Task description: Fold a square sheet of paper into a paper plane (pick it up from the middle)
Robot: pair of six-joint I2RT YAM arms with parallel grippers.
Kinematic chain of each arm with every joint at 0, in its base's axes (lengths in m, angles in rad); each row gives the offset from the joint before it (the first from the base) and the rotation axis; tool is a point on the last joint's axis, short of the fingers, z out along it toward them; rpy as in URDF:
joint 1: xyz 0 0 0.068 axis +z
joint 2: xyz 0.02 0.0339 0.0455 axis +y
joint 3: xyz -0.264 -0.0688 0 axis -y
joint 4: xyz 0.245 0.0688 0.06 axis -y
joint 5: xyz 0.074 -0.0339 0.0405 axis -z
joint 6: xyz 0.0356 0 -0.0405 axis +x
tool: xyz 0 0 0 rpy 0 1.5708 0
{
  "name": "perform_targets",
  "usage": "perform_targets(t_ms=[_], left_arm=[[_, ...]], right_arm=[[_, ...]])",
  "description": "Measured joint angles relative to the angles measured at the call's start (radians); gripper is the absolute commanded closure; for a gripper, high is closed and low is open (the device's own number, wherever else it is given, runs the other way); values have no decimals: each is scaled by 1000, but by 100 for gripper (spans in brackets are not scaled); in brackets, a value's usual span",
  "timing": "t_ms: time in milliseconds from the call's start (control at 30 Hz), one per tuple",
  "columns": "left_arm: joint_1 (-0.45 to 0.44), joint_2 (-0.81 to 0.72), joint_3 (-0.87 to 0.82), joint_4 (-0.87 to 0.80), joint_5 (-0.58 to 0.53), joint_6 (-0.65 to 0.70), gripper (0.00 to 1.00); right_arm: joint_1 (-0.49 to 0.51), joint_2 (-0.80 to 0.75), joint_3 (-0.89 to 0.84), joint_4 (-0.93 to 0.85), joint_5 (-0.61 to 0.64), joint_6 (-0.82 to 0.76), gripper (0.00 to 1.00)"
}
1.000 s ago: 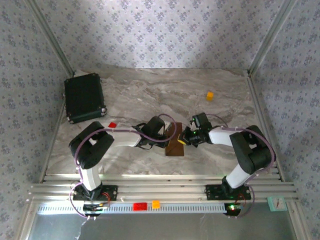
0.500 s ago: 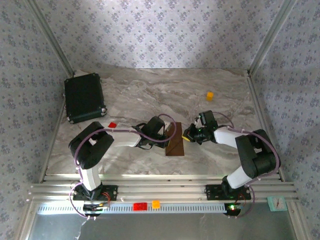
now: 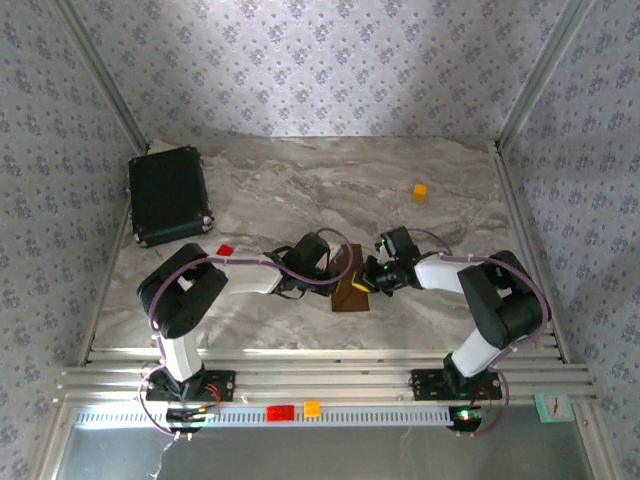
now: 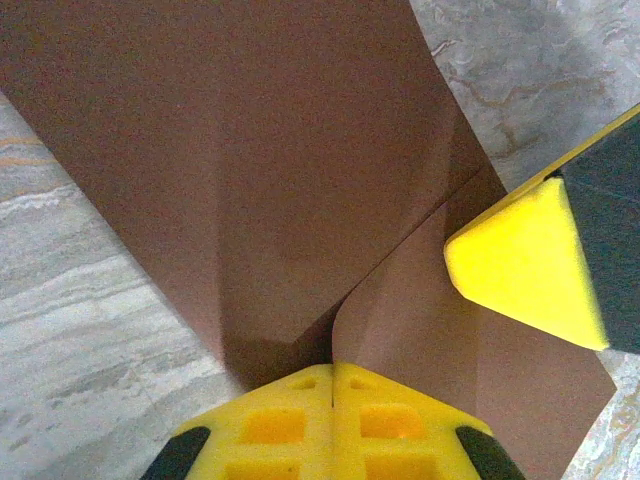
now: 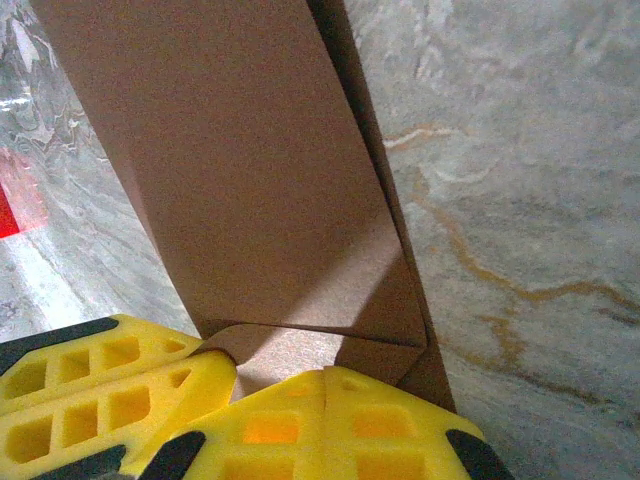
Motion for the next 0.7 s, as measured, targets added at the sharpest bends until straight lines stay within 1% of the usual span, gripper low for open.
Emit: perform_targets(t_ms=[367,567,700], left_arm=[[0,0,0,0,0,0,100],[0,0,0,0,0,0,100],[0,-2,0,-4,-1,-1,100]], right_arm=[[-8,-30,34,2,-8,1,100],[13,35,29,25,2,12,100],[12,37,0,79,-7,24,100]])
